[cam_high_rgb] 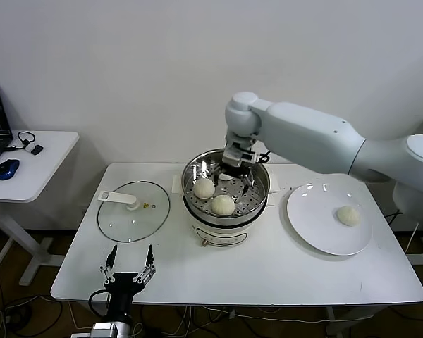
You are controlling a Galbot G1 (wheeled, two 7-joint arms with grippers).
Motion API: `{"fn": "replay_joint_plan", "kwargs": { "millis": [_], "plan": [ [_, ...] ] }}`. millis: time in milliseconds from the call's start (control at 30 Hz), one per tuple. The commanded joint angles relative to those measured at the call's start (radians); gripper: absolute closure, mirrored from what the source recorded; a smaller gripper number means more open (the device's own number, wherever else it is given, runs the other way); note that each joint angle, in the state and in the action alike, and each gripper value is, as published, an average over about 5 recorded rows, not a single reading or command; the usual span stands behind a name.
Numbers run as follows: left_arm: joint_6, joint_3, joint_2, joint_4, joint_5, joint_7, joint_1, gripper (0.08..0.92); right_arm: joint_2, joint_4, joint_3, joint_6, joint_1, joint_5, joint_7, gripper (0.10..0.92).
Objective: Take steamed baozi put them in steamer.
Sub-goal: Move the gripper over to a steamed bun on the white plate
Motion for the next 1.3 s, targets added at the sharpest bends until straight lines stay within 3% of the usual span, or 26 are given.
{"fn": "replay_joint_plan", "kwargs": {
  "millis": [33,333,600,833,1300],
  "plan": [
    [0.005,-0.002,0.015,-0.004,-0.012,0.001,-0.004,0.177,-0.166,-0.053,0.026,-0.132,0.112,0.133,0.008,0.203],
    [0.006,0.009,0.028,-0.006,-0.015,0.005,-0.004,0.177,-0.364,-0.123,0.029,-0.238,0.055,0.143,0.041,0.203],
    [0.007,0.012,0.032,-0.002,-0.02,0.009,-0.013,0.177,-0.468,-0.27,0.152,-0.251,-0.104,0.026,0.062,0.203],
    [0.011,0.015,0.031,-0.012,-0.018,0.012,-0.011,0.177,-0.473,-0.363,0.378,-0.222,-0.295,-0.193,0.076,0.203],
    [0.008,0.014,0.032,-0.017,-0.014,0.016,-0.003,0.177,-0.405,-0.477,0.627,-0.136,-0.518,-0.457,0.087,0.203]
  ]
}}
